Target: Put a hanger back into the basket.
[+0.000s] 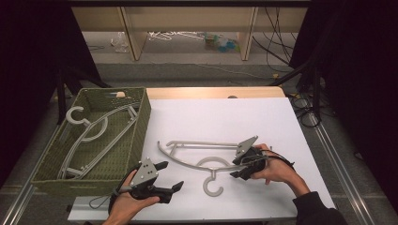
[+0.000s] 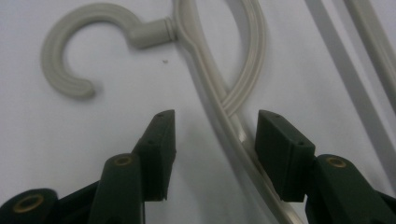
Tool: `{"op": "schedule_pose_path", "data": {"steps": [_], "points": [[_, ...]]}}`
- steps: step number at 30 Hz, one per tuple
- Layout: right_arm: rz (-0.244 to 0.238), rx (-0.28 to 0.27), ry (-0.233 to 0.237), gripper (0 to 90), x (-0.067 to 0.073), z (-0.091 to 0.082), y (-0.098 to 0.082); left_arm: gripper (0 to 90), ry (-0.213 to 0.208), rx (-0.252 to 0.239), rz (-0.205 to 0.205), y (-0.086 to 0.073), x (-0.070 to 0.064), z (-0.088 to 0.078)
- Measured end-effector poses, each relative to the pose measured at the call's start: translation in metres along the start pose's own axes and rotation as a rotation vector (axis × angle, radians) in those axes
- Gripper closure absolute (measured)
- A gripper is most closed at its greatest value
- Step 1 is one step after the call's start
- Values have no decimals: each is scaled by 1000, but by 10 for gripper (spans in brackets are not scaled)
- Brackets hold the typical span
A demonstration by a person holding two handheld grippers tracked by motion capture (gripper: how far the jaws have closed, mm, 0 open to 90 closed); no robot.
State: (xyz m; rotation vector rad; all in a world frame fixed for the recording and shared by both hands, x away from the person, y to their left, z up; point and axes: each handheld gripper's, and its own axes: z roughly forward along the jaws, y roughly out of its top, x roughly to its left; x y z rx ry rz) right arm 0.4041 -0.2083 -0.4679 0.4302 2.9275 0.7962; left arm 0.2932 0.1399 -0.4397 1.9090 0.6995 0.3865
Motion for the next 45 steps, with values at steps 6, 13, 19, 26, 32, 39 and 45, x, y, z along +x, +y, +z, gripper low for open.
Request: {"op": "schedule_pose_path", "data": {"steps": [6,13,19,26,32,39,45], "points": [[9,66,11,552,-5,3,7,172,-5,7,-5,-1,-1,2],[-46,147,20,599,-6,5,17,176,-14,5,-13,-2,0,3],[-83,151,45,735,-7,4,17,178,-13,8,-14,-2,0,2],[-133,176,47,751,-5,5,21,179,-12,24,6,-3,1,3],[-143,168,65,752,-8,6,20,180,-8,33,6,-3,2,5],[-244,159,68,790,-7,5,20,184,-8,41,8,-3,2,5],[-336,162,80,820,-3,4,21,197,4,54,34,-4,3,5]]}}
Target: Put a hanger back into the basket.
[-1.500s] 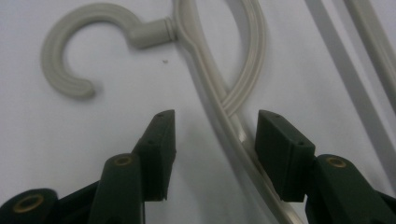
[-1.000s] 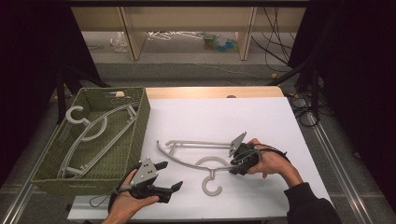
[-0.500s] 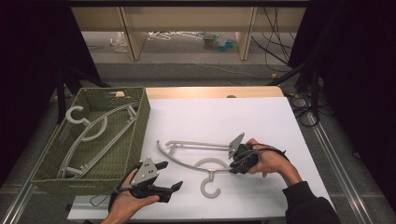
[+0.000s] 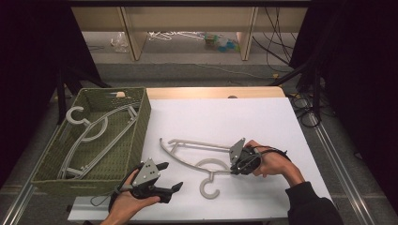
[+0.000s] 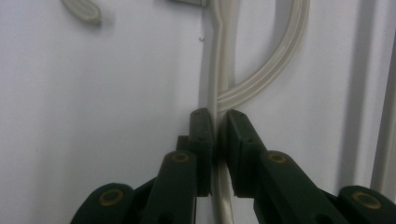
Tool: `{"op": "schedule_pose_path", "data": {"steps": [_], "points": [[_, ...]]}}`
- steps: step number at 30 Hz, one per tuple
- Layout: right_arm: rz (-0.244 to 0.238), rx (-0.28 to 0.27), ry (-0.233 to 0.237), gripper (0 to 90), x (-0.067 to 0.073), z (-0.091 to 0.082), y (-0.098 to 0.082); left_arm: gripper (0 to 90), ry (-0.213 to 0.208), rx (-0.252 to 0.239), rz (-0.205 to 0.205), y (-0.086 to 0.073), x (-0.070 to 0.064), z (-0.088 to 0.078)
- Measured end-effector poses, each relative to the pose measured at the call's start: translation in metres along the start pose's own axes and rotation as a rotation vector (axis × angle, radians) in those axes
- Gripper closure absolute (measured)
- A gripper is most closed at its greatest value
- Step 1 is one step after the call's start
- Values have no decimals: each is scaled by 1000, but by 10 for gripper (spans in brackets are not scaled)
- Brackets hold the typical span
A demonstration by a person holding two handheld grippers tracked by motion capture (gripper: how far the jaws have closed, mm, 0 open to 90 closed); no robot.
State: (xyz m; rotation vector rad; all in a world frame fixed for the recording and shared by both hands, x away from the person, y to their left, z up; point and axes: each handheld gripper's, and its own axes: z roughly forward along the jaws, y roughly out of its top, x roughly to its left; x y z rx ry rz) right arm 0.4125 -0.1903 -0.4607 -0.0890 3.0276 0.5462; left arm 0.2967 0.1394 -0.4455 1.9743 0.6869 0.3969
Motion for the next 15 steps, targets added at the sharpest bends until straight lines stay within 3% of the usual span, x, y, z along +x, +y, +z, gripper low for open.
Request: {"op": "schedule_pose_path", "data": {"steps": [8,15], "points": [[-32,-23,29,821,6,-12,3,222,6,23,34,1,-2,10],[-61,-46,48,821,13,-27,12,249,15,80,106,2,-2,31]]}}
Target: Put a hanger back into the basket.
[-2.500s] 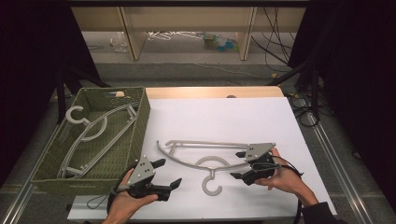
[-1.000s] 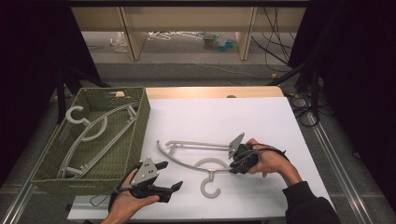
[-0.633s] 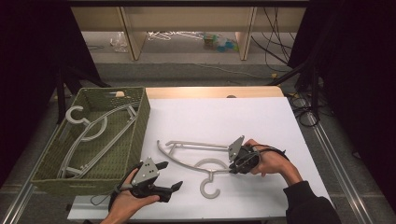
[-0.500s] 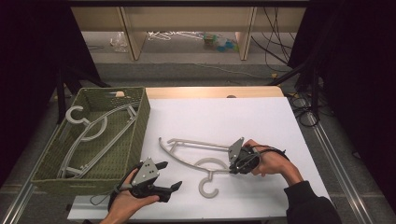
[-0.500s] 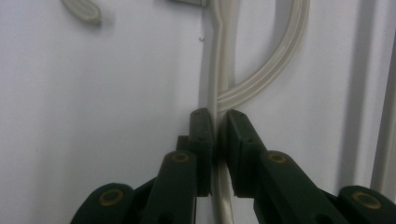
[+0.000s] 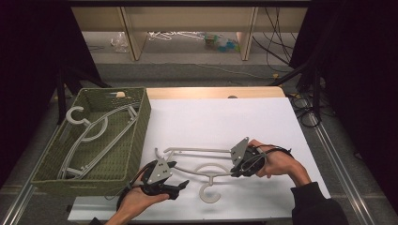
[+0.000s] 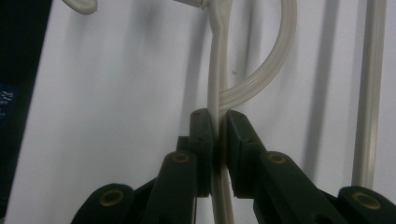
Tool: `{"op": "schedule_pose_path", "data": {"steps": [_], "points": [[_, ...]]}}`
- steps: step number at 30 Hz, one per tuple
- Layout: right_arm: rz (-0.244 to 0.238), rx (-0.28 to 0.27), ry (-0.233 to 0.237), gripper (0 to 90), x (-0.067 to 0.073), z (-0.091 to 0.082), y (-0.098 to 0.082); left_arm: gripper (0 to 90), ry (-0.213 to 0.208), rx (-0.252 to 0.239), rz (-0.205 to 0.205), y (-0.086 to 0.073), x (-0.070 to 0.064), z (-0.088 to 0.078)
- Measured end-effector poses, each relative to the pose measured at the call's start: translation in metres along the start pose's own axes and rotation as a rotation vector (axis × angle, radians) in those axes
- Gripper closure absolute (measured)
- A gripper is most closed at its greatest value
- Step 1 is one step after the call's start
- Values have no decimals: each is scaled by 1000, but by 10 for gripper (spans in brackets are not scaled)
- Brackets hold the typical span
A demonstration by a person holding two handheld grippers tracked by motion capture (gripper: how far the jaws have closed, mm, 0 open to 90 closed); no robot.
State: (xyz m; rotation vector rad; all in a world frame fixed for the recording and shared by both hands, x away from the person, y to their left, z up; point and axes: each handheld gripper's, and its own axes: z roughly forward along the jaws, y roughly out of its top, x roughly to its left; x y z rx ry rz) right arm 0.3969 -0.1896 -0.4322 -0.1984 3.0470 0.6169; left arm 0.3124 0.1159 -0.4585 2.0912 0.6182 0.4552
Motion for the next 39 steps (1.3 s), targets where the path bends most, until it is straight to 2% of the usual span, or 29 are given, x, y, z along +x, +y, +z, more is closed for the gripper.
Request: {"op": "schedule_pose_path", "data": {"steps": [3,4,5,7,13,15,16,20,25,27,28,30,34,36,39], "points": [[-2,1,8,822,3,-3,4,255,5,24,39,1,-5,9],[-3,-5,15,822,3,-3,4,259,-17,34,59,0,-6,12],[1,1,8,822,4,-5,5,263,-12,58,88,1,-7,14],[-11,-9,18,822,5,-6,7,273,-22,83,117,1,-10,20],[-27,-8,27,823,8,-5,11,325,4,102,190,3,-11,26],[-15,-4,31,823,10,-7,12,348,1,101,198,3,-12,29],[-25,-10,32,822,9,-7,12,357,-7,95,192,3,-13,31],[-25,-12,42,823,10,-8,14,380,-13,106,243,4,-16,36],[-23,-12,44,822,12,-9,16,486,-20,100,285,6,-20,42],[-24,-12,38,822,12,-9,16,543,-42,104,291,8,-20,43],[-22,-13,37,823,12,-9,16,583,-55,103,311,9,-21,42],[-17,-21,47,823,11,-10,15,624,-41,99,376,11,-24,39],[-5,-22,43,824,11,-11,14,697,-46,75,432,19,-24,32],[-4,-34,49,824,11,-12,13,722,-65,79,483,23,-26,28],[-6,-51,51,815,11,-16,11,749,-85,85,510,26,-29,26]]}}
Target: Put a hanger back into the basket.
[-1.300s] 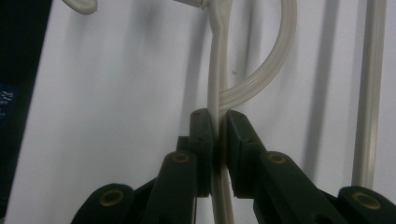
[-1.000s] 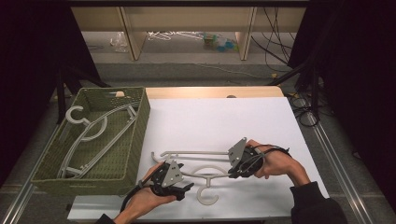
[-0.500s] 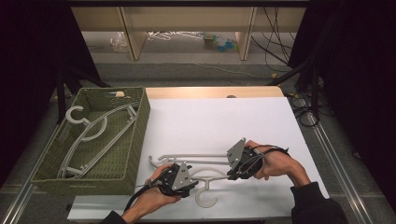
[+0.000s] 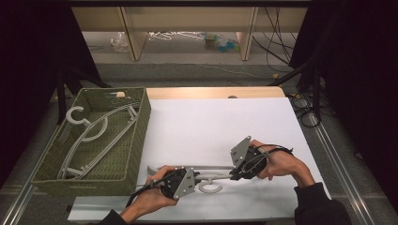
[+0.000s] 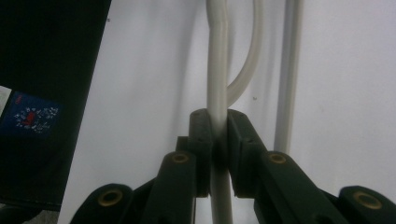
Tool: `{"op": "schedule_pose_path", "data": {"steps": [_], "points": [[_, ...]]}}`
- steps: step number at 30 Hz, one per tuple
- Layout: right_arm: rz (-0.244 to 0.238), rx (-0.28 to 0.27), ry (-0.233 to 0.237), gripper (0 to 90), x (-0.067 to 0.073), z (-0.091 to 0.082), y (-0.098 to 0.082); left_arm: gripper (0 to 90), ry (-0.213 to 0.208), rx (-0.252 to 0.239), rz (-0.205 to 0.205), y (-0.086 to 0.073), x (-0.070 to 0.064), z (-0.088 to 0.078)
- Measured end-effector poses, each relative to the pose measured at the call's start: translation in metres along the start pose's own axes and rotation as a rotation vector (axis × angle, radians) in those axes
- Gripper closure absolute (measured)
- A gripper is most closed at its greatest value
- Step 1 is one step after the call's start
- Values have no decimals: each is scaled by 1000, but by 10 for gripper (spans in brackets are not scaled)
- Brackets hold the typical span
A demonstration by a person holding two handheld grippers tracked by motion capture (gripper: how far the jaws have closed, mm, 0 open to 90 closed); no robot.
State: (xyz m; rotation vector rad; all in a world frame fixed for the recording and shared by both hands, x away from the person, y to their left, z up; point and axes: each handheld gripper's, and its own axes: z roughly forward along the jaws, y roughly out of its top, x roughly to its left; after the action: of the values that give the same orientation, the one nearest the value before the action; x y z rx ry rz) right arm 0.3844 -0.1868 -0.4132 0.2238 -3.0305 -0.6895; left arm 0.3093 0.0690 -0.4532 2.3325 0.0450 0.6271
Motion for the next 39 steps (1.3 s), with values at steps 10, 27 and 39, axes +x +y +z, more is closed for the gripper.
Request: {"op": "schedule_pose_path", "data": {"steps": [10,27,39], "points": [[37,-86,-44,747,-3,-12,-3,791,-74,-26,-94,12,8,-16],[248,-258,-277,412,-8,-30,3,791,-88,-81,-363,4,28,-40],[357,-378,-390,343,0,-42,3,791,-45,-106,-470,-5,45,-59]]}}
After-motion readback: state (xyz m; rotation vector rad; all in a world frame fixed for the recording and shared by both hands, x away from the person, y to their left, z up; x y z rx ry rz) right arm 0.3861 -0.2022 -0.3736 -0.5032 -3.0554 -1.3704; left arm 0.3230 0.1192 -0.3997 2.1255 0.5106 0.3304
